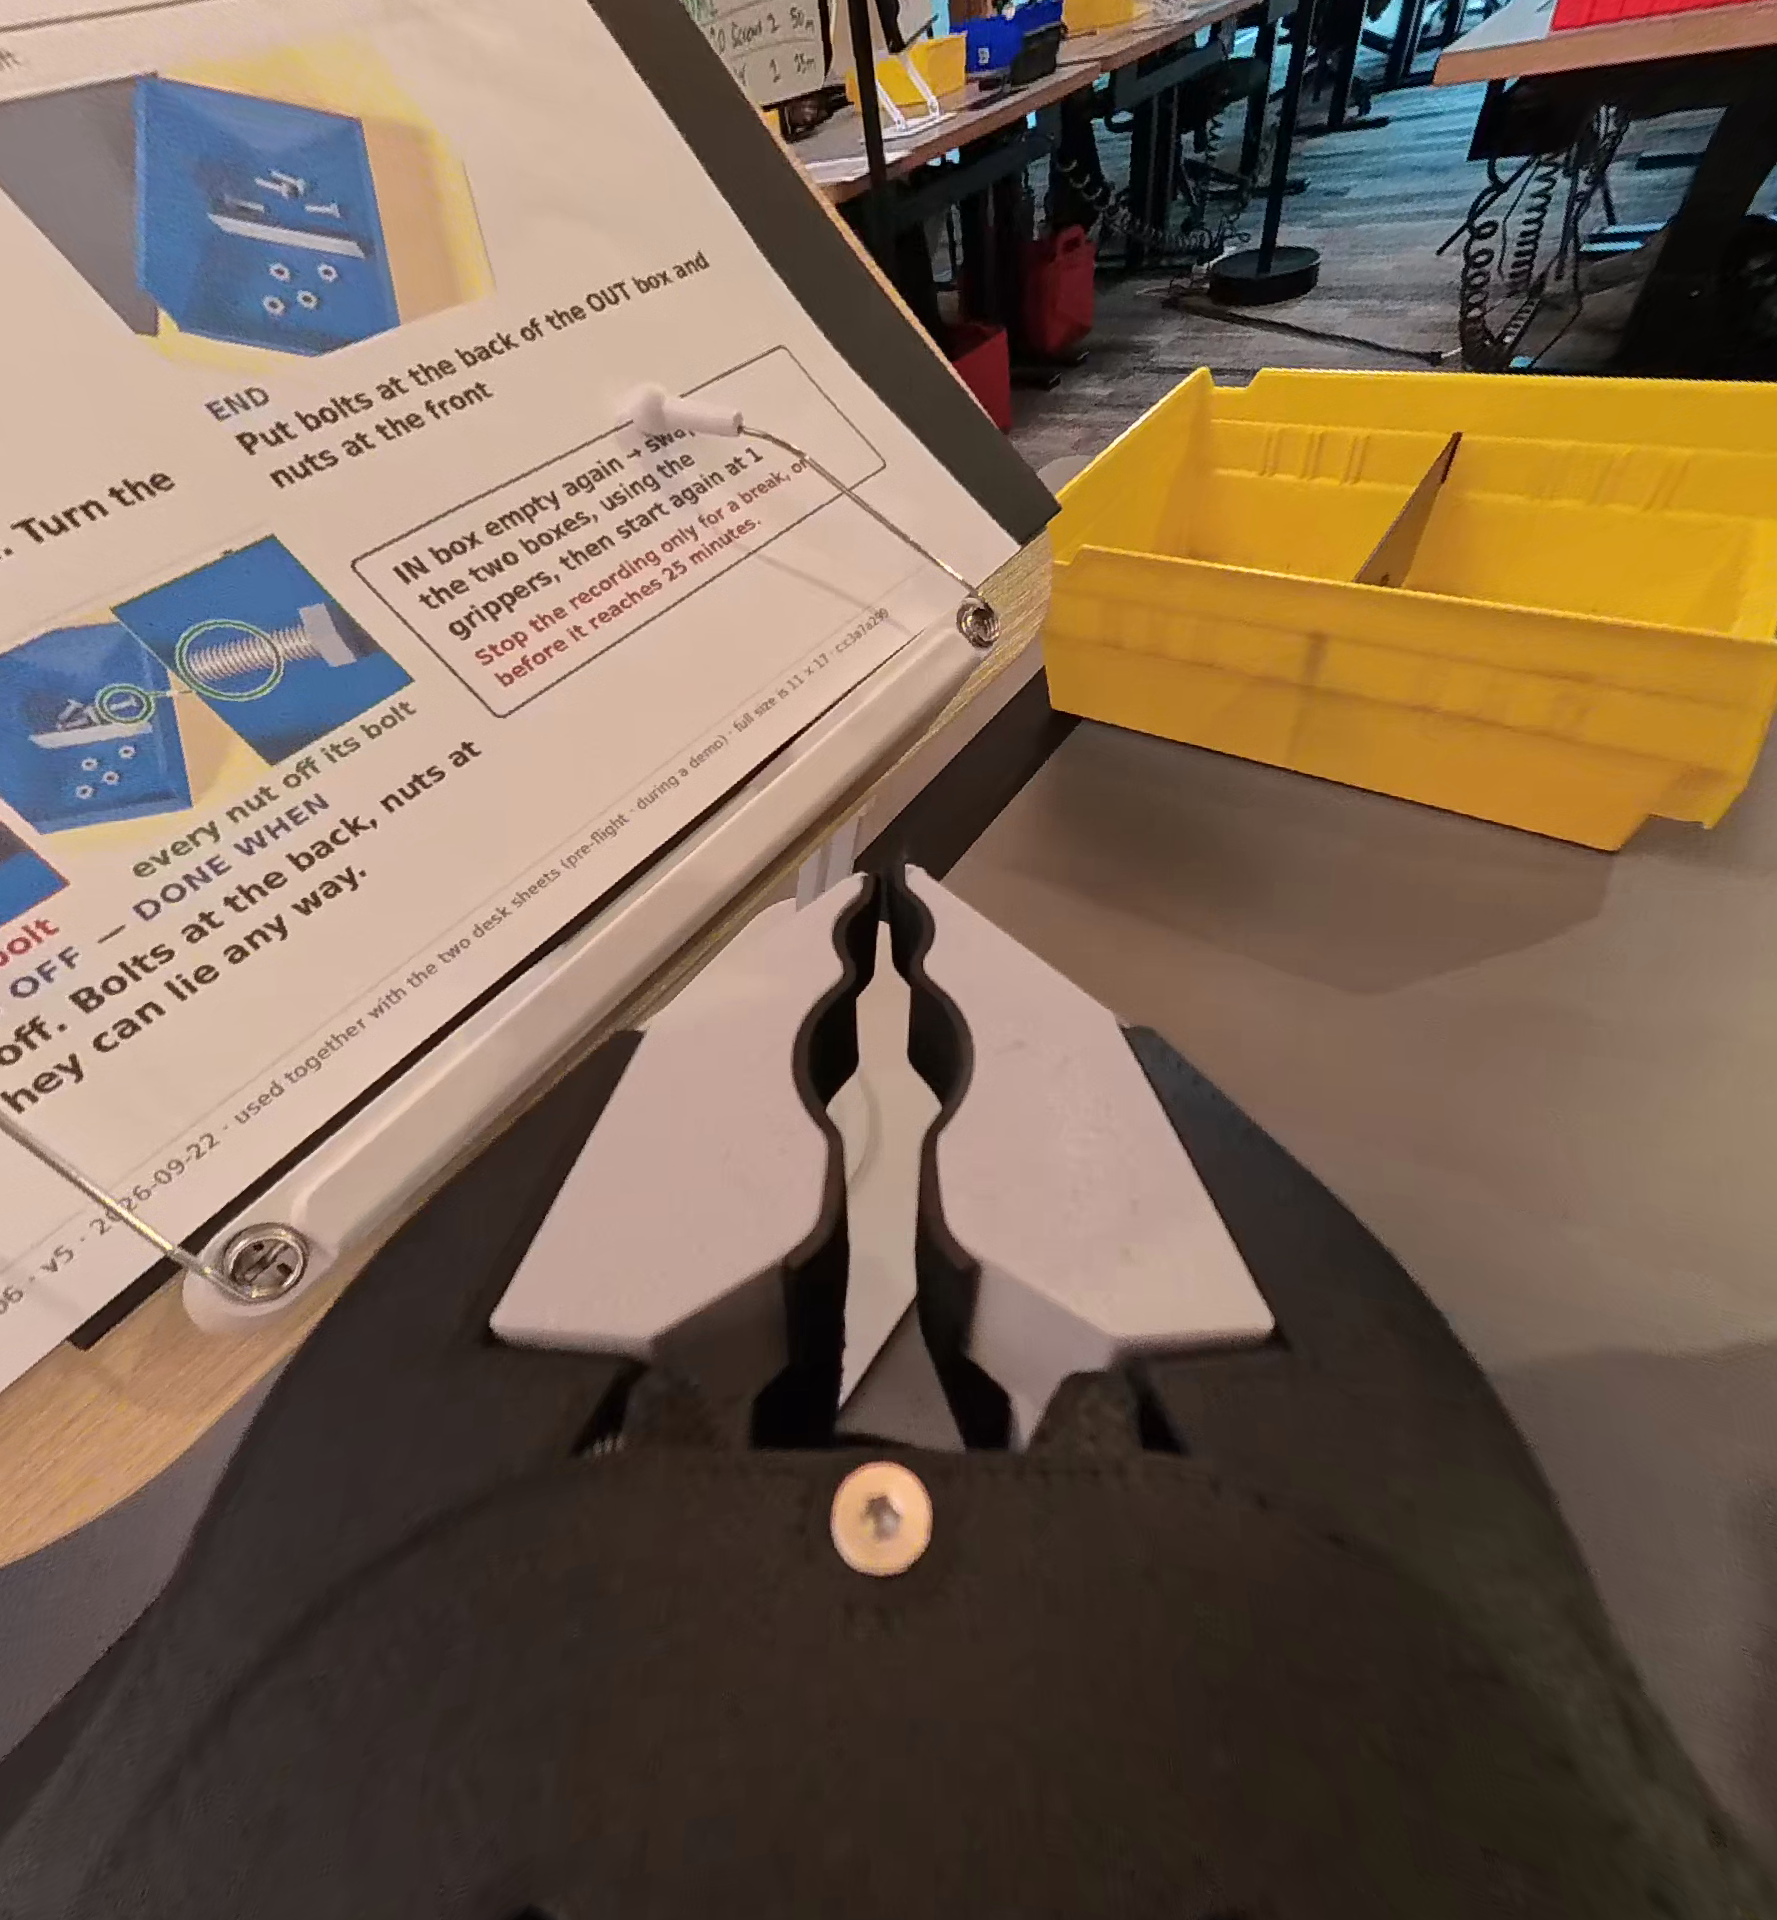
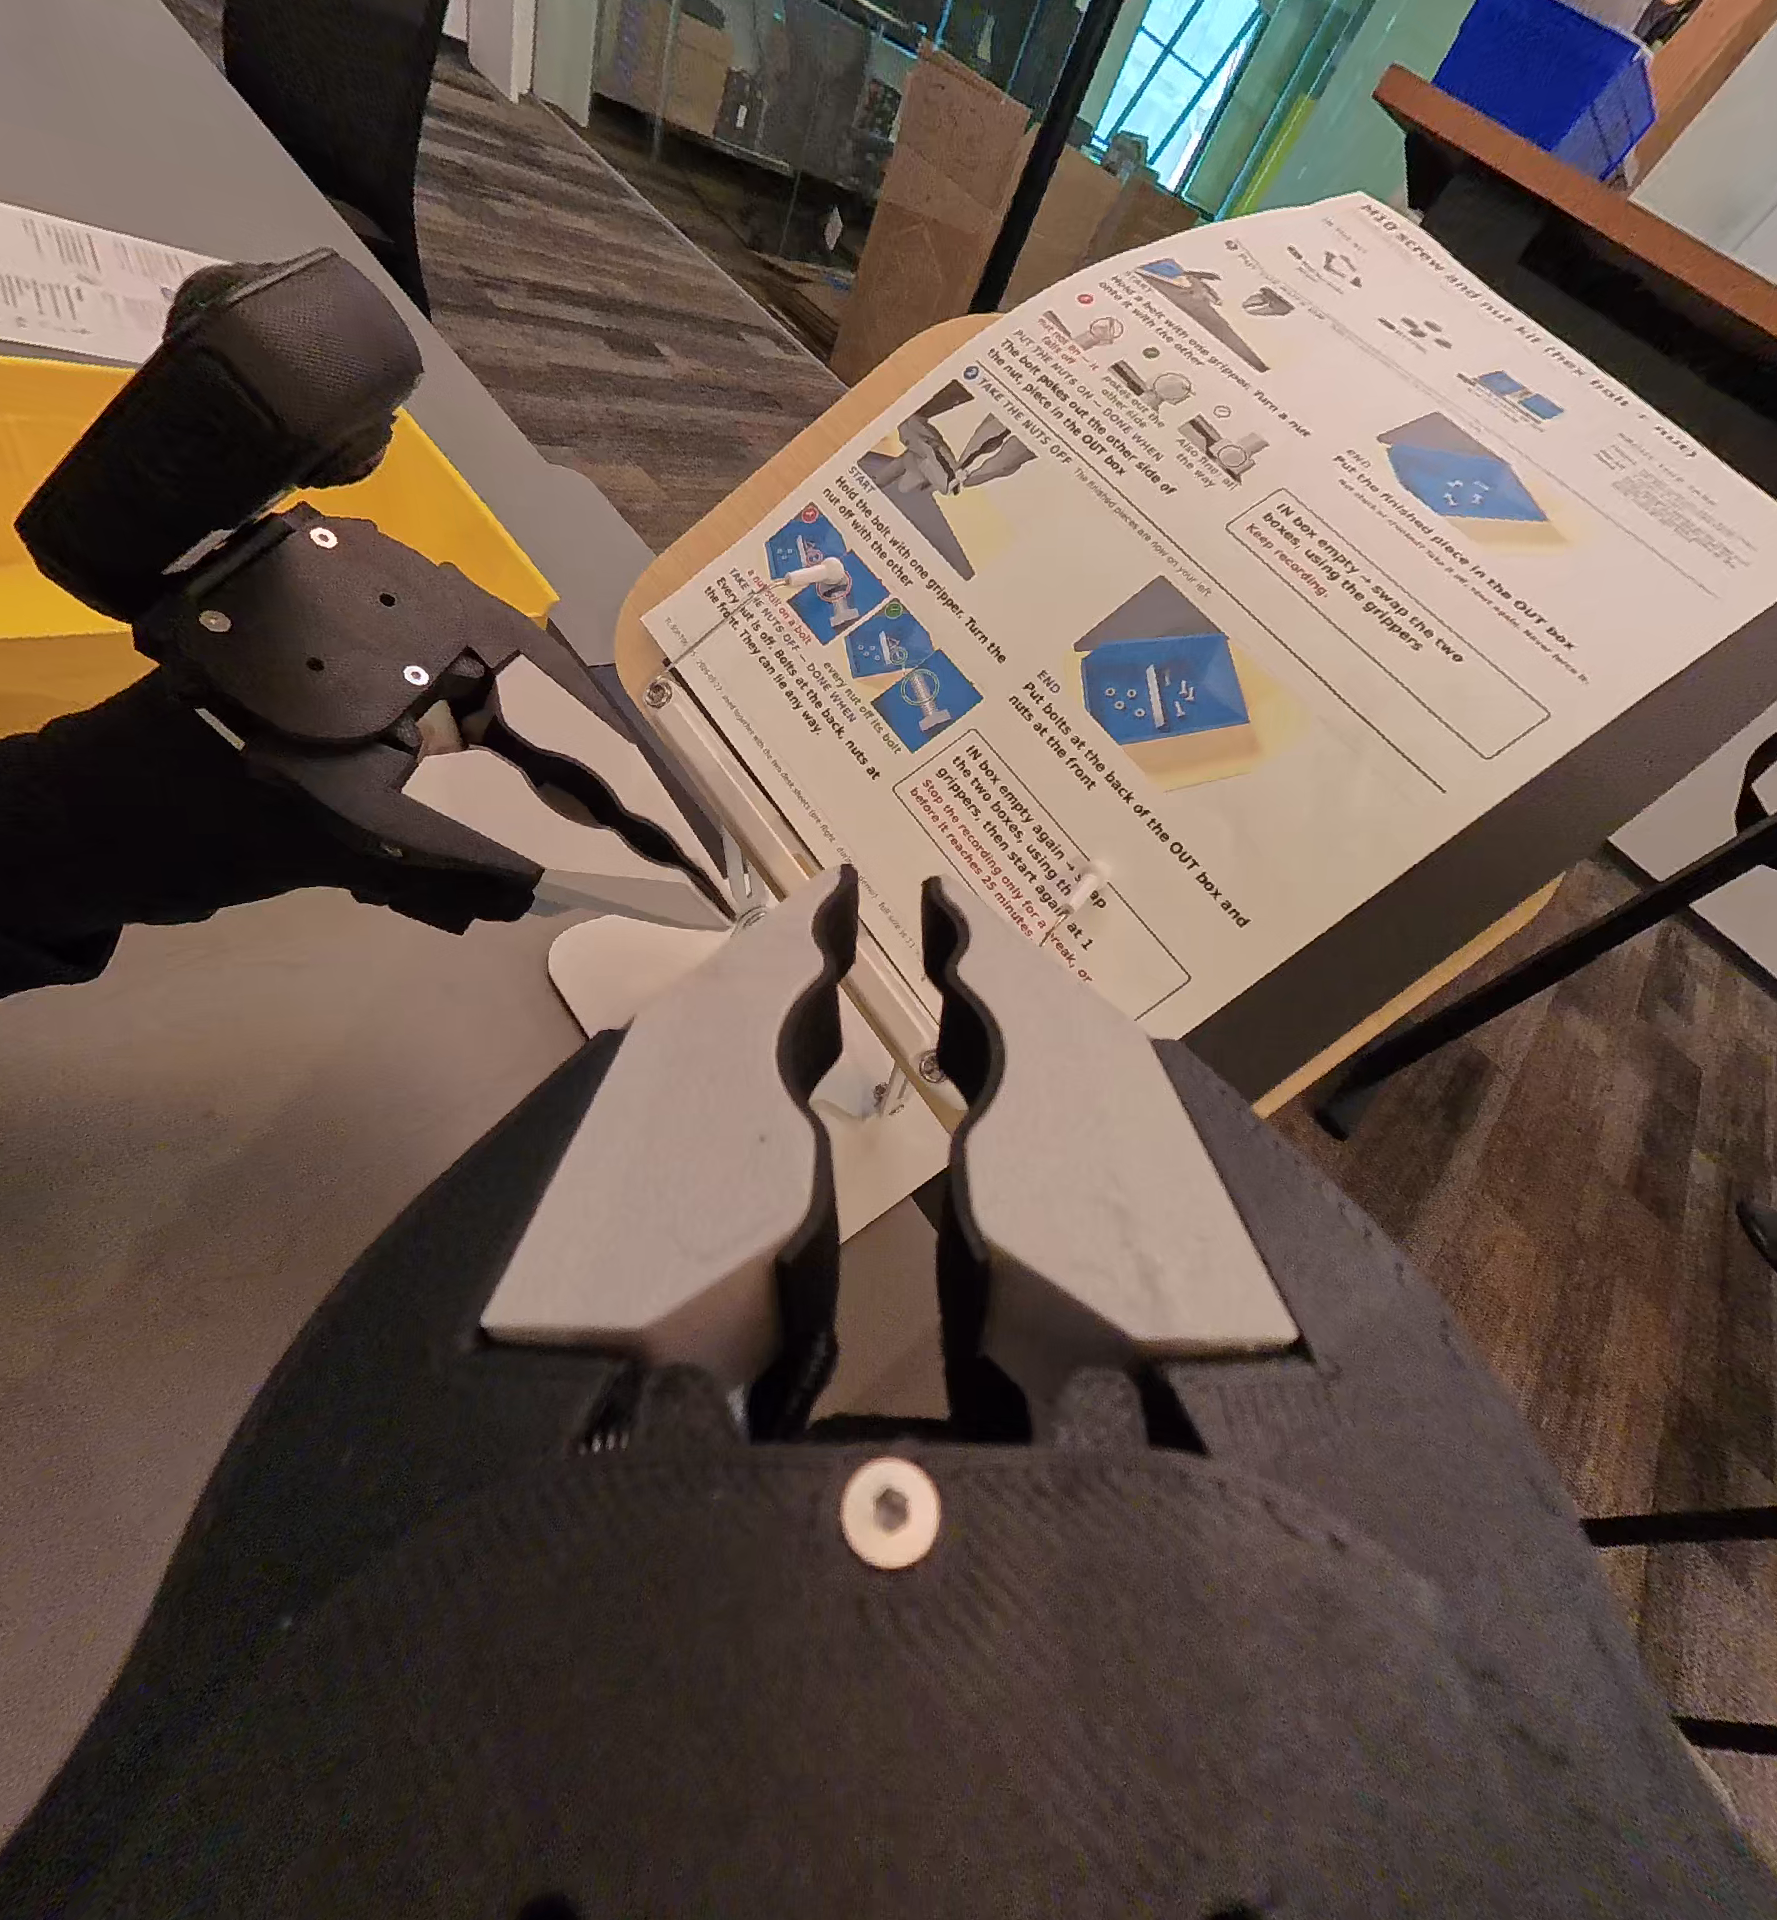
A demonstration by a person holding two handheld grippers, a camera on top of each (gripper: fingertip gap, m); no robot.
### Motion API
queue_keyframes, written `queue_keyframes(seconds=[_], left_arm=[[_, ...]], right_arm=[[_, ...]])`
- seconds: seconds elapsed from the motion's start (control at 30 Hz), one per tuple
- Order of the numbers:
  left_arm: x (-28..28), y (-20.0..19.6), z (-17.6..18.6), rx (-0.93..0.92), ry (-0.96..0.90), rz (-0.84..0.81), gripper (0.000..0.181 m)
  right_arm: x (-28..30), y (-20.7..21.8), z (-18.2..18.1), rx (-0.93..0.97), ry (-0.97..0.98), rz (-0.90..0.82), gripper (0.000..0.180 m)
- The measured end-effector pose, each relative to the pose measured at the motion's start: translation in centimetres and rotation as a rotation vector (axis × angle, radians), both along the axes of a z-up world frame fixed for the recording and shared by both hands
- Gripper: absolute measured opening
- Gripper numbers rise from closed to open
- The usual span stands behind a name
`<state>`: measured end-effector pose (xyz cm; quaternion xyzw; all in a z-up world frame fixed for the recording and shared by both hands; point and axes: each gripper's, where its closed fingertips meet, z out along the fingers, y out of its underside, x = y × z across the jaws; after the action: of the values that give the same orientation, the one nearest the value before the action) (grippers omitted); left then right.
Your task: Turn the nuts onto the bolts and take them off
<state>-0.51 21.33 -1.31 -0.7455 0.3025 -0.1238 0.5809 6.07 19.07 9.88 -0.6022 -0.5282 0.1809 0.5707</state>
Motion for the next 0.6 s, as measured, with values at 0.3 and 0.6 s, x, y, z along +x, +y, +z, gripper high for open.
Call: queue_keyframes(seconds=[0.3, 0.6], left_arm=[[-0.5, 0.0, 0.6, 0.009, 0.004, 0.018, 0.003], [-3.4, -1.4, 4.8, 0.061, 0.037, 0.054, 0.012]], right_arm=[[0.0, -0.1, -0.1, 0.018, -0.016, 0.008, 0.011], [1.7, 0.2, 0.5, 0.012, 0.013, 0.013, 0.012]])
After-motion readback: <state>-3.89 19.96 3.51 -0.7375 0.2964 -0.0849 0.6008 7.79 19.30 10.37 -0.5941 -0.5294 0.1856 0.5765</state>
